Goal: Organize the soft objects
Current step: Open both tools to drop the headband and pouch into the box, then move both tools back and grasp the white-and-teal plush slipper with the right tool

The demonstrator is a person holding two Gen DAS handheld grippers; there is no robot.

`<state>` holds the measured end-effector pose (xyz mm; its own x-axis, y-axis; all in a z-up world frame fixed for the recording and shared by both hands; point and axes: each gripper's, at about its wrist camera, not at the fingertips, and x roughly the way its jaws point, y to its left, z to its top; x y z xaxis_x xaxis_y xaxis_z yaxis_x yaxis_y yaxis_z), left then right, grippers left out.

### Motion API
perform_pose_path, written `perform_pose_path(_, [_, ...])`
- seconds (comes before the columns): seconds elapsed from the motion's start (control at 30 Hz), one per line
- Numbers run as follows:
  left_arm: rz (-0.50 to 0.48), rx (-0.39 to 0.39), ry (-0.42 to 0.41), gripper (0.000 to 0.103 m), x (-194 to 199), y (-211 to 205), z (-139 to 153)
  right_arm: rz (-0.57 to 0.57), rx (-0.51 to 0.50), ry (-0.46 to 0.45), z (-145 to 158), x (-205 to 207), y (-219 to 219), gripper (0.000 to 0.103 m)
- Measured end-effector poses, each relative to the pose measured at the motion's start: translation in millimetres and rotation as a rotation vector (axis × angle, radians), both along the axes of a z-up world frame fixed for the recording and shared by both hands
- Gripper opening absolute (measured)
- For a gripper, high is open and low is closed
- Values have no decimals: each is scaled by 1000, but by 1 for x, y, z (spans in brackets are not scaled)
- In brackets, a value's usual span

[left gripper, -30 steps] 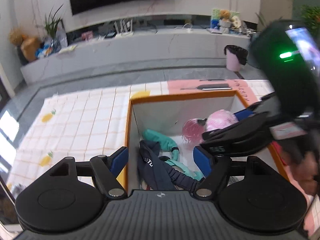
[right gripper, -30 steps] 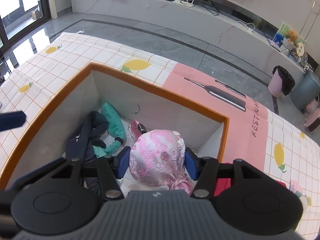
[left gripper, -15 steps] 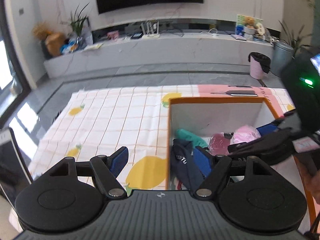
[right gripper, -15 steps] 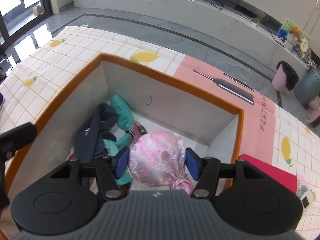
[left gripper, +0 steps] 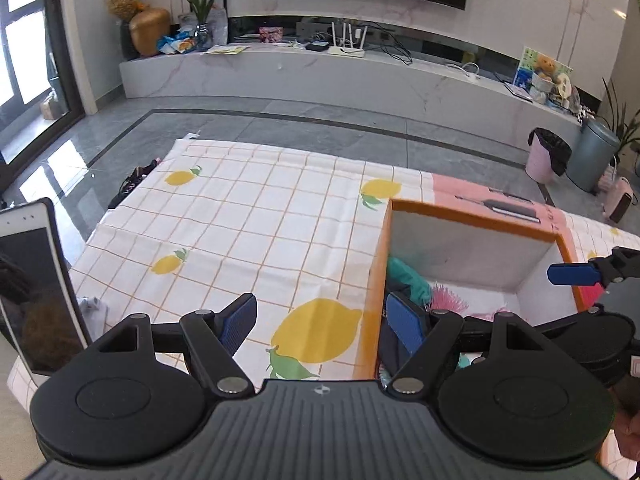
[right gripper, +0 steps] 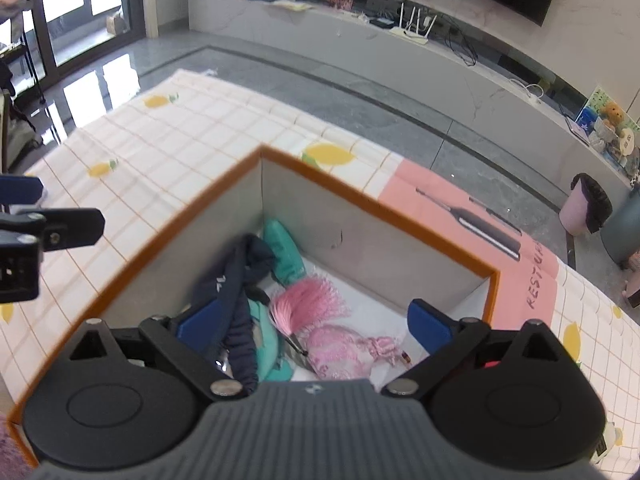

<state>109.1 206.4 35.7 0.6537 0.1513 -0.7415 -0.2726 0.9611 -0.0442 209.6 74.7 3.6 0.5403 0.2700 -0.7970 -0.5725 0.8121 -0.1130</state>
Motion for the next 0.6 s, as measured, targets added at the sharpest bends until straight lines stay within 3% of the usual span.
perform_pose_path(0.27, [5,7,-36,87,-1,-17,35,-15,41,-9,49,-4,-21,98])
perform_pose_path(0.6, [-85,70,-117,87,6,-88,98,-145,99,-84,116,-8,-116,98])
